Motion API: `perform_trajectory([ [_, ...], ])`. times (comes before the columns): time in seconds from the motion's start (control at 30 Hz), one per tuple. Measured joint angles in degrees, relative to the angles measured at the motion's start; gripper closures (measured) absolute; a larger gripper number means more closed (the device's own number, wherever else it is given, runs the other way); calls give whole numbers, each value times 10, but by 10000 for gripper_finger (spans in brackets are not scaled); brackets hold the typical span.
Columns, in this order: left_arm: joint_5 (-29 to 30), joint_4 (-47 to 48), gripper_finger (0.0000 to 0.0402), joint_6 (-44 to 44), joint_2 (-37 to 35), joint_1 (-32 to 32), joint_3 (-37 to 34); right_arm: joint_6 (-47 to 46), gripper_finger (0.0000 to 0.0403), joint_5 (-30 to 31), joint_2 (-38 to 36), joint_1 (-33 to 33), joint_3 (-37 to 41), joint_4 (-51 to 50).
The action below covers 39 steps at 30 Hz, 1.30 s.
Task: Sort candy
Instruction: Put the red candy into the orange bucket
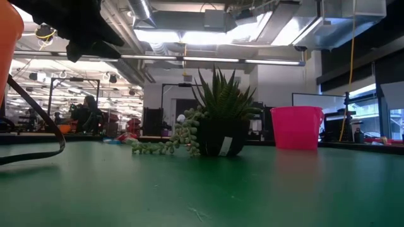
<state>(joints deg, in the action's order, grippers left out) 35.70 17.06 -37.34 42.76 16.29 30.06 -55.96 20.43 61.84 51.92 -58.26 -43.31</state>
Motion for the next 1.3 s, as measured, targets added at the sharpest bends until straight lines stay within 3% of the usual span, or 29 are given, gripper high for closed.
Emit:
perform_trajectory([
  [0.17, 27, -3, 223, -15, 0, 0, 0, -69, 368, 40, 33, 62, 0, 3],
  [0.53, 54, -8, 223, -15, 0, 0, 0, -234, 368, -21, 79, 131, 0, -1],
  [1.3, 67, -8, 223, -11, 0, 0, 0, -223, 368, -3, 79, 129, 0, -4],
])
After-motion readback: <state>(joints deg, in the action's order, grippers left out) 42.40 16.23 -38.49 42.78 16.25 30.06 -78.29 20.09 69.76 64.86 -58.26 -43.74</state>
